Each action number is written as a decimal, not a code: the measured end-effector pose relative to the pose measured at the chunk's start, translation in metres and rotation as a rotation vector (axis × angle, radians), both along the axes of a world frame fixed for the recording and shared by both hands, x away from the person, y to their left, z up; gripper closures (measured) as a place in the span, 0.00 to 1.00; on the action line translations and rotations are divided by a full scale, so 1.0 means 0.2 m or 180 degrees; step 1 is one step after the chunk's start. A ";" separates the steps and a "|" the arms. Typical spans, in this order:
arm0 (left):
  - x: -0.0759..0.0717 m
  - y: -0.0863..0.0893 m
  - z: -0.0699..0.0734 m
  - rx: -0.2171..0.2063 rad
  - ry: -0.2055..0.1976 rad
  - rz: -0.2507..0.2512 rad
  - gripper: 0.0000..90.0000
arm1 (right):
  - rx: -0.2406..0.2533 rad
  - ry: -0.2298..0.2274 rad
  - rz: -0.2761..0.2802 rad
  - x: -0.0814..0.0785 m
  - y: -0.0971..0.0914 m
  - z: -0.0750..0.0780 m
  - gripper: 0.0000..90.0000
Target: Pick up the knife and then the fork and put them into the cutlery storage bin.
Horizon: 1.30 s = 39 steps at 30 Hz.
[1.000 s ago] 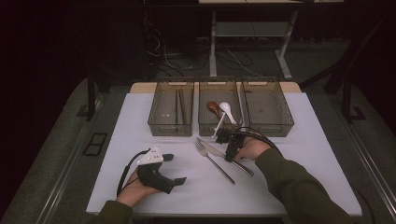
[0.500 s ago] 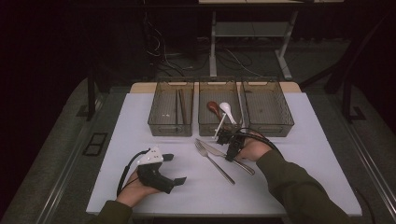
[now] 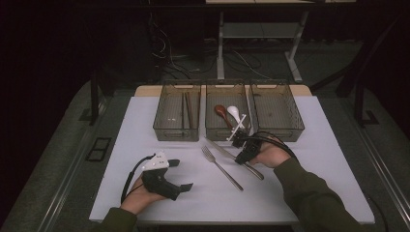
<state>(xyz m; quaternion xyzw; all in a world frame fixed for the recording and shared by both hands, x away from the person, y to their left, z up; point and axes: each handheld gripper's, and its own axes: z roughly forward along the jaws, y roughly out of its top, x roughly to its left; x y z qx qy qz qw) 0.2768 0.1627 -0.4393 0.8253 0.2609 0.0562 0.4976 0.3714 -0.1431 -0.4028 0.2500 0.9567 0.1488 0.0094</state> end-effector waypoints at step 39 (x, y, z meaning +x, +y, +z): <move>0.00 0.01 0.00 -0.0012 -0.0021 0.0007 0.00 | 0.1605 -0.0789 -0.0635 -0.04 -0.37 0.08 0.89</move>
